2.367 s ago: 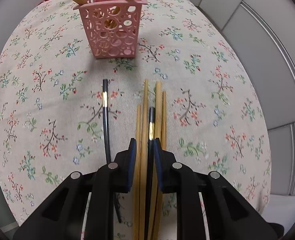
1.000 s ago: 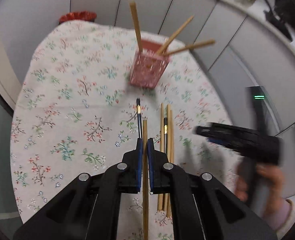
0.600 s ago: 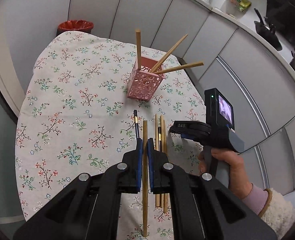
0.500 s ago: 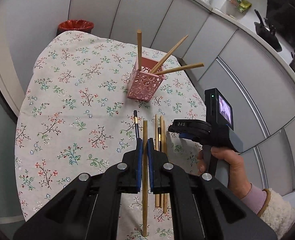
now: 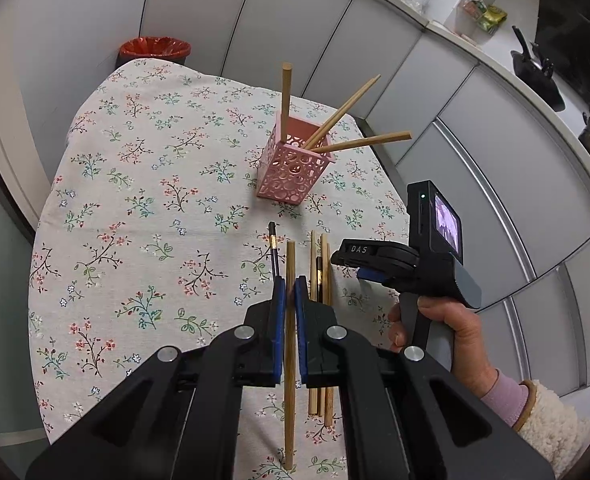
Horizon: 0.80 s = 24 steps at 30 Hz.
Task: Organize utensils
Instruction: 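Lift the wooden chopstick upright with the left tool while the right tool grasps another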
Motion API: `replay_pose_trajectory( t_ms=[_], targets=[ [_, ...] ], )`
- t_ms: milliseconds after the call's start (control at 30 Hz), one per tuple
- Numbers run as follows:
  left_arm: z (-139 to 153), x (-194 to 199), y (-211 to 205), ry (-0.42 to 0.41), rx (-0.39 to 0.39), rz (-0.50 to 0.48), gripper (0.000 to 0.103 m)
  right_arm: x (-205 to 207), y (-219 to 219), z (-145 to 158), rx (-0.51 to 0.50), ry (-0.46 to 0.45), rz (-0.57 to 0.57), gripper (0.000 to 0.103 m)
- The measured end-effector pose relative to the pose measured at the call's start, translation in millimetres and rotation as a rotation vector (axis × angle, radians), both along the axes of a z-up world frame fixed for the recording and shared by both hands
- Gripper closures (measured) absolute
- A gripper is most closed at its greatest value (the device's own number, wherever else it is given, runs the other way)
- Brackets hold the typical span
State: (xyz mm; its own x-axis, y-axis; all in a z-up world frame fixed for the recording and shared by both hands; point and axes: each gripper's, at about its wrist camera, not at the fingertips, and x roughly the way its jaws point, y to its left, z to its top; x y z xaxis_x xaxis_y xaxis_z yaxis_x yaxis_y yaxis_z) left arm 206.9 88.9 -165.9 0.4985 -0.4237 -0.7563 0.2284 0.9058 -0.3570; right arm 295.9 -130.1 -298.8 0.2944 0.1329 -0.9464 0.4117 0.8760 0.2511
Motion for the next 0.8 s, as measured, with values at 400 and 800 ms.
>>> replay_pose_trajectory(
  t_ms=[400, 800],
  targets=[
    [5.8, -2.8, 3.1, -0.01, 0.004, 0.014, 0.098, 17.4, 37.6, -2.5, -0.248, 0.065, 0.087, 0.074],
    [37.1, -23.2, -12.4, -0.109, -0.016, 0.007, 0.098, -82.2, -15.0, 60.2, -0.067, -0.369, 0.138, 0.099]
  ],
)
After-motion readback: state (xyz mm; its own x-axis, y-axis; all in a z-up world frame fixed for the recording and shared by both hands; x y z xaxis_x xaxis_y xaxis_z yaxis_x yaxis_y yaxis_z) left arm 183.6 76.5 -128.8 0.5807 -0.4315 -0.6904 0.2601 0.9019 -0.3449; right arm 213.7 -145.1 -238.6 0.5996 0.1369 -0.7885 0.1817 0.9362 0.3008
